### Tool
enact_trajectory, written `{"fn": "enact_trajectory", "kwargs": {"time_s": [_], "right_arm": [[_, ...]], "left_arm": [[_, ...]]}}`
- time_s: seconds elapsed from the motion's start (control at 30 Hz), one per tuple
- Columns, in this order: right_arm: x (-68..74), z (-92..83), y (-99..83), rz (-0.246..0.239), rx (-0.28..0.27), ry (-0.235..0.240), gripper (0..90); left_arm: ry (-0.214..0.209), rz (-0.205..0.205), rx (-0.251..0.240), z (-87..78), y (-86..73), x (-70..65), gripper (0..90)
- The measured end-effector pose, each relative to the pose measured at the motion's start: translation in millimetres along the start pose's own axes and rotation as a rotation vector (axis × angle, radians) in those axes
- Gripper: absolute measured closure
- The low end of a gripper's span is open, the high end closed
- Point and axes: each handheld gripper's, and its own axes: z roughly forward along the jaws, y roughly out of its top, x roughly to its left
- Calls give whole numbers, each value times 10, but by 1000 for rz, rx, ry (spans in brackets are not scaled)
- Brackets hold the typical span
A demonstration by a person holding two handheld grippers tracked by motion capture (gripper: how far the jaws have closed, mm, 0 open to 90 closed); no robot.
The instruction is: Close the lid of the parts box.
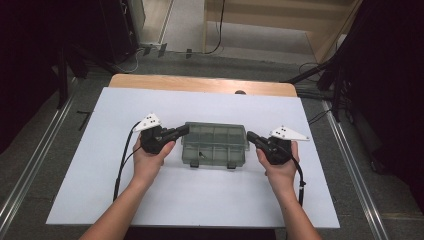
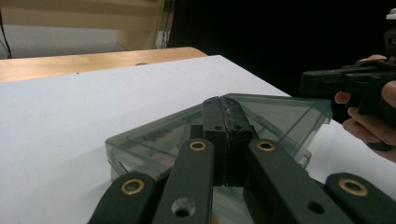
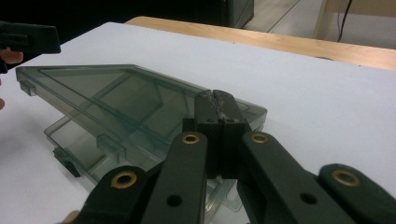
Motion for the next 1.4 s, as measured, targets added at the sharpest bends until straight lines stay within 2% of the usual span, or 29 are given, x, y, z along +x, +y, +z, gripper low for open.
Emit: {"fn": "enact_trajectory", "kwargs": {"time_s": [0.13,0.27,0.43,0.7,0.8,1.17,1.2,1.4], "right_arm": [[44,-29,-80,5,-11,6,900],[103,-37,-139,-27,-8,8,900],[136,-51,-207,-29,-10,4,900],[162,-25,-328,-27,-4,-3,900],[162,1,-365,-25,-2,-5,900],[179,97,-484,-28,24,-10,900],[179,99,-488,-27,24,-10,900],[190,138,-532,-40,26,-12,900]], "left_arm": [[2,13,6,-32,-99,-64,899],[3,14,13,-54,-184,-94,899],[12,19,20,-80,-270,-115,899],[48,17,7,-91,-390,-131,896],[55,23,22,-76,-445,-133,897],[86,26,51,-42,-540,-135,898],[98,29,57,-40,-539,-137,898],[101,23,61,-21,-571,-118,899]]}}
